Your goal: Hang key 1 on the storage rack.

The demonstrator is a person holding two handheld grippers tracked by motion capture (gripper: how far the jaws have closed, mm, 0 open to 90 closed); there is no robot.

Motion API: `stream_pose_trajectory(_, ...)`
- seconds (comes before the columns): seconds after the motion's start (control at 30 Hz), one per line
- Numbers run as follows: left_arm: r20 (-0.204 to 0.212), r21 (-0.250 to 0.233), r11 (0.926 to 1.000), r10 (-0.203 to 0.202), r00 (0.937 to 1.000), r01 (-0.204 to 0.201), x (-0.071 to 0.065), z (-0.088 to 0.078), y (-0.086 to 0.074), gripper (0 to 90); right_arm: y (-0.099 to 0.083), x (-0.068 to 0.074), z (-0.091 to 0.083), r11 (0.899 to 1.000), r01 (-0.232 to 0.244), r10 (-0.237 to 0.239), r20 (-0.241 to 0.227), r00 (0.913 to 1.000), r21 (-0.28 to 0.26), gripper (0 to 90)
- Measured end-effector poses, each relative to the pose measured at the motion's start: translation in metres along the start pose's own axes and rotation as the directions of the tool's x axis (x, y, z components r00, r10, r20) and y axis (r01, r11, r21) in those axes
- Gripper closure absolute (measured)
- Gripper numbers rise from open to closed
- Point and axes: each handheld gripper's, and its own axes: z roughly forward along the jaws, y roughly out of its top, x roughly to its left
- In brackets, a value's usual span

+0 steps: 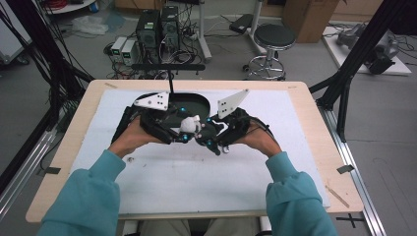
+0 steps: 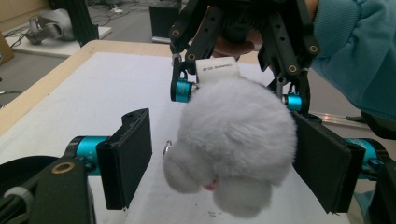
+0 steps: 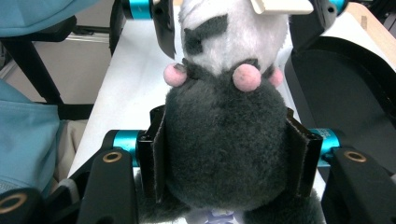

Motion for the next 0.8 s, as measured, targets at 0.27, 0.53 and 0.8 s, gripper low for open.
stream_pose_trajectory(0.27, 0.047, 0.033, 0.9994, -0.006, 0.9989, 0.004, 0.0004, 0.002, 0.0025, 38.9, 0.0006, 0.0006, 0.0017, 1.0, 0.016, -0.016, -0.006, 0.9999, 0.011, 44.0)
stream_pose_trajectory(0.53, 0.045, 0.059, 0.9978, -0.032, 0.9985, 0.029, -0.0015, 0.0023, 0.0053, 47.6, 0.0001, 0.0003, 0.0006, 1.0, 0.013, -0.013, -0.005, 0.9999, 0.013, 44.0)
stream_pose_trajectory(0.8, 0.02, 0.083, 0.9954, -0.048, 0.9986, 0.047, -0.0051, 0.0003, 0.0087, 53.8, -0.0004, -0.0002, 0.0024, 1.0, 0.011, -0.011, -0.002, 0.9999, 0.009, 40.4)
